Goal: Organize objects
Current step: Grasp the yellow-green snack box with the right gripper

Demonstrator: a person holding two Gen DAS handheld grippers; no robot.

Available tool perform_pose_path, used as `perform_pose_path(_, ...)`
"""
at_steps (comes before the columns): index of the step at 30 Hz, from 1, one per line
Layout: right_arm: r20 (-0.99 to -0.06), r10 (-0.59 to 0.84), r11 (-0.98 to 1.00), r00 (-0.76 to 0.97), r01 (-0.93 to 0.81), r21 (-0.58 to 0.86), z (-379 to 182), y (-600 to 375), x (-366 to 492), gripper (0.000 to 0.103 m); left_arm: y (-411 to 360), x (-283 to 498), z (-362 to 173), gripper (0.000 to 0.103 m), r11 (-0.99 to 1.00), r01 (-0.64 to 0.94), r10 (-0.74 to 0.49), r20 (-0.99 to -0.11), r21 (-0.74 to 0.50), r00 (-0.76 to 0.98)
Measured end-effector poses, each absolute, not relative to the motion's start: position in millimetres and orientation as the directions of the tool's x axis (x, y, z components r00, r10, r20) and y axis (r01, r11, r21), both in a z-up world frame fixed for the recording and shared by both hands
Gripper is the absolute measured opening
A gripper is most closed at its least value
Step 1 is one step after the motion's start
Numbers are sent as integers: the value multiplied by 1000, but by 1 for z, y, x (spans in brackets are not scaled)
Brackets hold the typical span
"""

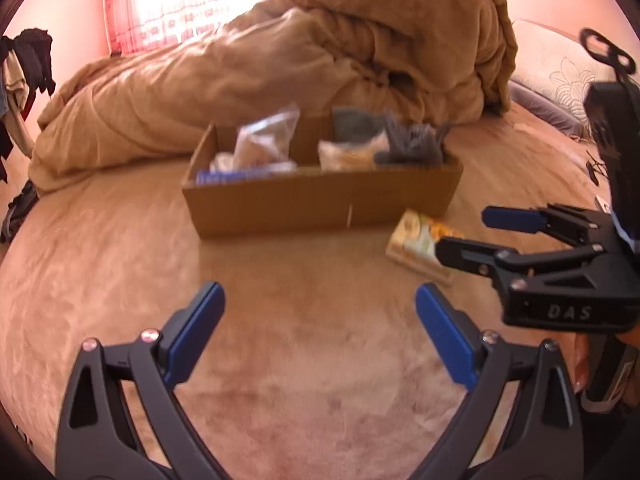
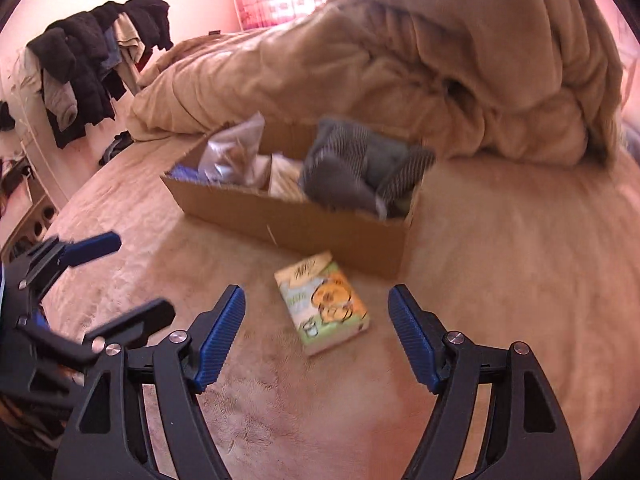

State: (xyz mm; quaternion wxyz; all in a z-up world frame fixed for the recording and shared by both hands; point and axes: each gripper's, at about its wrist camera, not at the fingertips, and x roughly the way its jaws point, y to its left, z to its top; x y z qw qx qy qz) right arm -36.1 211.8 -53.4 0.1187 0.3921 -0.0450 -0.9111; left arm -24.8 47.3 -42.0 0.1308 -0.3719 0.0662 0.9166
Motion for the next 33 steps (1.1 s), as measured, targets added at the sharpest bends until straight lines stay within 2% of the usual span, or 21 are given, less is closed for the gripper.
perform_pose_path(6,-718,-259,-966,-646,172,193,-73,204,-46,77,42,-25,-60,97,-959,-282,170,-727,34,-666)
perform_pose_path(11,-737,-202,-979,-645,148,139,-85,202,-59,78,34,-36,-73,97,-965,-263,161,-747,19,-644)
perform_pose_path(13,-754,-171,-985,-634,139,107,-94,201,-63,68,32,-40,-79,97,-966,-258,170,-760,-3,-627)
perform_pose_path(14,-752,-168,-985,-637,136,105,-97,201,-62,61,31,-42,-82,97,-966,-260,178,-764,-14,-620)
perform_pose_path(16,-737,-197,-980,-646,154,127,-95,202,-59,38,31,-43,-86,97,-965,-260,183,-768,-22,-614)
perform_pose_path(17,-730,-217,-976,-648,167,142,-93,203,-58,30,32,-43,-87,97,-964,-263,187,-767,-24,-614)
perform_pose_path(27,-727,-246,-967,-641,216,137,-88,194,-52,29,29,-47,-87,96,-962,-262,230,-760,-82,-608)
perform_pose_path(29,-729,-245,-967,-639,216,136,-87,193,-48,28,28,-48,-88,91,-965,-250,218,-760,-76,-612)
perform_pose_path(33,-727,-238,-969,-645,211,129,-79,192,-39,28,25,-49,-85,66,-974,-219,187,-760,-61,-622)
